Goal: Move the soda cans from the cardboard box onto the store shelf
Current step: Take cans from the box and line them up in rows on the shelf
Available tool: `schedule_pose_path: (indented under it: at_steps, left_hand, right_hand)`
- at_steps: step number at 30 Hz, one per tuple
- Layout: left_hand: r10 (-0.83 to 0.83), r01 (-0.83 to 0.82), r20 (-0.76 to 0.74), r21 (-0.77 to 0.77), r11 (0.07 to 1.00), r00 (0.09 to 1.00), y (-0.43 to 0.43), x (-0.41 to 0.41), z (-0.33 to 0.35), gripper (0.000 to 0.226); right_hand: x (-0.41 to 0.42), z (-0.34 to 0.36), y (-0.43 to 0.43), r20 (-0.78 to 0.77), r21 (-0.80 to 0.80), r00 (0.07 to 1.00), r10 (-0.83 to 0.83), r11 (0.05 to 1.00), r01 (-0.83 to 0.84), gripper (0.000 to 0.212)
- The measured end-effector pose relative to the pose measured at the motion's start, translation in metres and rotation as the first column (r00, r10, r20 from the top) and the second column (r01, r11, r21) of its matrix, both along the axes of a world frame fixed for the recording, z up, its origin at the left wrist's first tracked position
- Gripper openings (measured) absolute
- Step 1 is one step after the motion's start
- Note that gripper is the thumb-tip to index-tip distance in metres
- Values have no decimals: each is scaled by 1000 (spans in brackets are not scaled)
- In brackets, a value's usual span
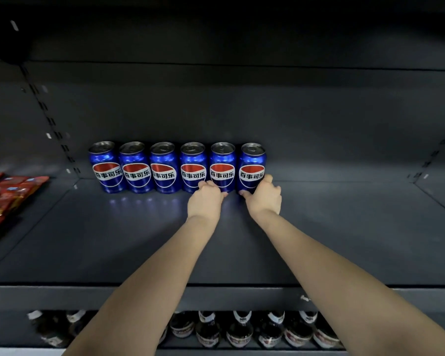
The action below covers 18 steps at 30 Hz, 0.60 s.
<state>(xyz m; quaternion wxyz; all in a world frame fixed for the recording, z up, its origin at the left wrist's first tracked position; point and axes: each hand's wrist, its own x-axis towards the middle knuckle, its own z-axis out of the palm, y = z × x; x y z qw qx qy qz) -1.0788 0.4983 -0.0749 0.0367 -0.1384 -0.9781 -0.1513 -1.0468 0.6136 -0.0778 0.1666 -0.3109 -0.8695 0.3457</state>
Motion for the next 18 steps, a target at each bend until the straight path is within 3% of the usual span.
schedule_pose_path:
  at_steps: [3, 5, 9, 13, 18]
  left_hand:
    - [13, -16, 72, 41, 999, 997, -5, 8, 5, 46]
    - [-10, 9, 45, 16, 1000, 999, -12, 17, 7, 45]
    - [-55, 41, -131, -103, 994, 990, -35, 41, 16, 44]
    - [-97, 79, -144, -127, 989, 985, -50, 69, 28, 45]
    - [-138, 120, -148, -126, 985, 979, -65, 110, 41, 41]
  right_hand:
    - [9, -2, -5, -2, -23, 999, 38, 999, -38, 72]
    - [23, -6, -12, -53, -6, 996, 73, 997, -73, 78]
    - [54, -4, -20, -27, 45, 986, 166, 985, -165, 56]
    - [84, 10, -33, 19, 109, 972, 233, 966, -233, 43]
    - [128, 18, -54, 41, 198, 961, 275, 940, -278, 43]
